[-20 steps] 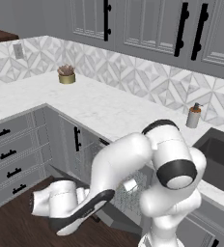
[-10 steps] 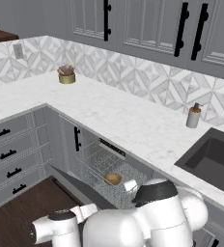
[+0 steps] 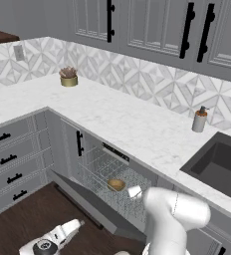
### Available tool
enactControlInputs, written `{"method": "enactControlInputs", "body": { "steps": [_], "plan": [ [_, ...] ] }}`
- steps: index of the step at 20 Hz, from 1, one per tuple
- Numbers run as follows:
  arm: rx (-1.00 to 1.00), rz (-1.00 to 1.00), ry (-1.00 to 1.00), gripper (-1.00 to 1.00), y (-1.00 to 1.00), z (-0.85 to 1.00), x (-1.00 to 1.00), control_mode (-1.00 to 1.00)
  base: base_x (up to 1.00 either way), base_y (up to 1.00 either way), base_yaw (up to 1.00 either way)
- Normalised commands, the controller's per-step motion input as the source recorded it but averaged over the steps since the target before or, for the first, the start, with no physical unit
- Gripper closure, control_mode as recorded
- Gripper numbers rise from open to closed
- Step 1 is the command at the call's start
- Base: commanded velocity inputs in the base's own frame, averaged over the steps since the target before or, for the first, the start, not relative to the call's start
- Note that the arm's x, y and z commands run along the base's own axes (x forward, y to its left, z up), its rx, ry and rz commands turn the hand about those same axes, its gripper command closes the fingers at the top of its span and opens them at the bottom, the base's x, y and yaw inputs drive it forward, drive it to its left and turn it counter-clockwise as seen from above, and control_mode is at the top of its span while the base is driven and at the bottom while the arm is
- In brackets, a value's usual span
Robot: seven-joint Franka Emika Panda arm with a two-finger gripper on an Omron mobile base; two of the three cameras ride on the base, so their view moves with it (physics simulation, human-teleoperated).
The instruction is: Pick up the cup and bowl from the counter, place them in the dishwasher, and close the dishwasher door.
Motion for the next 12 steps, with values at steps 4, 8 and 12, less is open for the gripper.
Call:
{"method": "enactControlInputs", "body": {
  "steps": [4,8,12],
  "plan": [
    [-0.27,0.00,-0.03,-1.00,0.18,-0.85,0.47,-1.00,0.00,0.00,0.00],
    [-0.16,0.00,0.00,-1.00,0.00,-0.71,0.72,-1.00,0.00,0.00,0.00],
    [-0.11,0.00,0.00,-1.00,0.00,-0.74,0.80,-1.00,0.00,0.00,0.00]
  ]
}}
